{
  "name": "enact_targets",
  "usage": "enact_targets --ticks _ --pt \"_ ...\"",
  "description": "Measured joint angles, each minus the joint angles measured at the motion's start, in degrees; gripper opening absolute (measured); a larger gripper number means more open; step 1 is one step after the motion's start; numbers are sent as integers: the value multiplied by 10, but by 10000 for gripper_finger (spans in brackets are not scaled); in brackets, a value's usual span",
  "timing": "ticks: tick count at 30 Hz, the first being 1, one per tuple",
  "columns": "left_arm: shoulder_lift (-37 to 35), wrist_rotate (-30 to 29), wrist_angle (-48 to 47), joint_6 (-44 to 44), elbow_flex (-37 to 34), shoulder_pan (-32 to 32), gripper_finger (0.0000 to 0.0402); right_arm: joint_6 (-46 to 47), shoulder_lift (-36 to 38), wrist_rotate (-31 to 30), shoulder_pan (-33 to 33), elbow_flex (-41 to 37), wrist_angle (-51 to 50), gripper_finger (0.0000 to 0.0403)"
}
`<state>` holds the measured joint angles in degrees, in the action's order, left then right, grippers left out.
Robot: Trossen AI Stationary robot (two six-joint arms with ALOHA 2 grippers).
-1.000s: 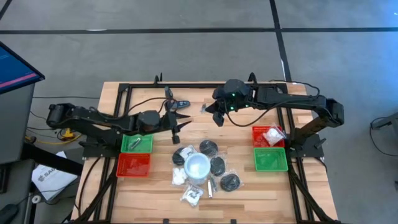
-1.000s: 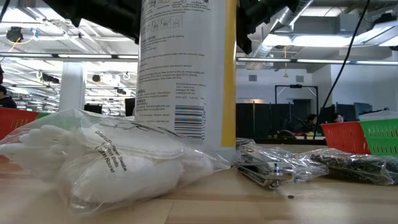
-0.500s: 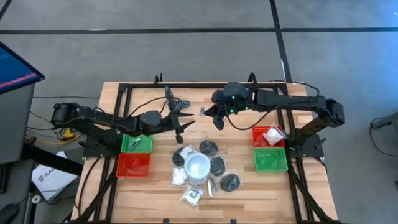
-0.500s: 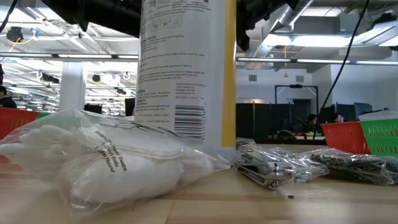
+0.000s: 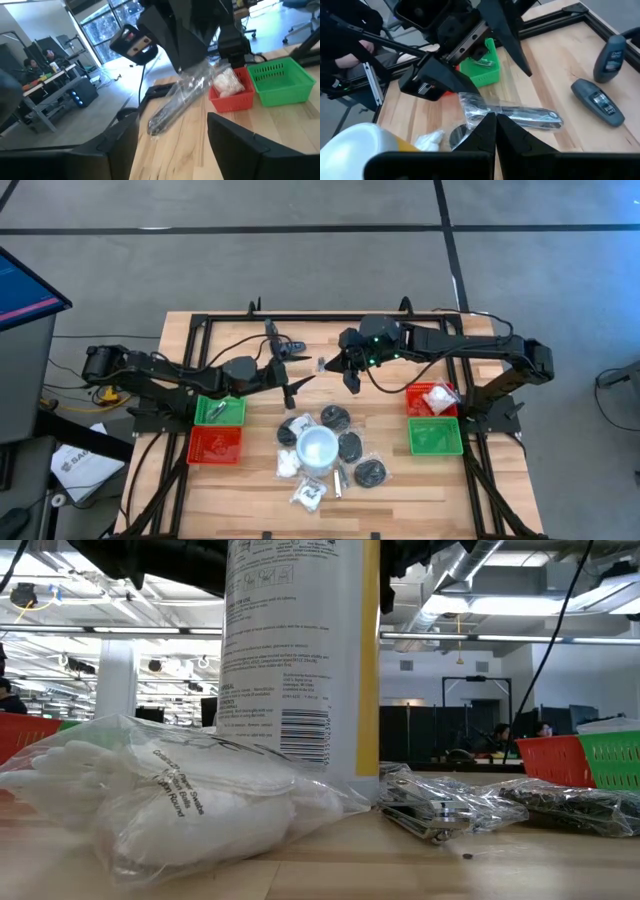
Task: Pick & Place Travel size toiletries
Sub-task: Put the nail cutter into the left green bin
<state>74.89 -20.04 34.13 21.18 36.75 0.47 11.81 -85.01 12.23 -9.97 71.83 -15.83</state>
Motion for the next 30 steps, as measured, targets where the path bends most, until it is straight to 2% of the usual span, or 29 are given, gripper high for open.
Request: enact_targets --ticks 18,30 --pt "91 7 132 0 0 0 216 -3 0 0 10 0 7 0" --pt "104 6 150 0 0 0 208 -4 0 1 18 0 15 0"
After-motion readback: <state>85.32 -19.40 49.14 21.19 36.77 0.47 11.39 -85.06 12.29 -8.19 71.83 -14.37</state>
